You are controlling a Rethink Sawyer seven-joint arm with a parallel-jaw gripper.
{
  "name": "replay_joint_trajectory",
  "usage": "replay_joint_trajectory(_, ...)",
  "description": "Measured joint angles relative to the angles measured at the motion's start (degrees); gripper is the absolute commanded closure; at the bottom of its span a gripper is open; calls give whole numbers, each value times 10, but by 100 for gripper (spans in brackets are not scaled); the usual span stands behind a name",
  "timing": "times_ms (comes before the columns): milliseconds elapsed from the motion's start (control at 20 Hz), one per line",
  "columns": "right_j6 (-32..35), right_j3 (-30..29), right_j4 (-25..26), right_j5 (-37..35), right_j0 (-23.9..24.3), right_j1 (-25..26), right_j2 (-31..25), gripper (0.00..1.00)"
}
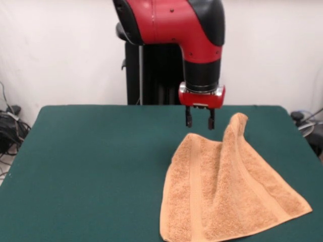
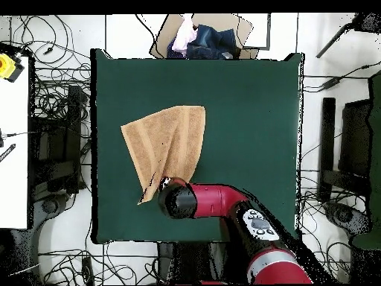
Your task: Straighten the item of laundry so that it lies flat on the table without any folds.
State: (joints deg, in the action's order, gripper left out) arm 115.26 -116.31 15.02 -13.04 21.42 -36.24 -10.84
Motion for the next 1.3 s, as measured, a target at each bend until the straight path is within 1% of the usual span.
replay_joint_trajectory(300,0,5,29,-1,-22,1,16,0)
replay_joint_trajectory(650,0,11,51,-1,-25,21,17,0)
replay_joint_trajectory(850,0,13,64,-1,-26,45,28,0)
replay_joint_trajectory(1050,0,20,85,-1,-28,87,51,0)
replay_joint_trajectory(1300,0,31,102,1,-19,126,57,0)
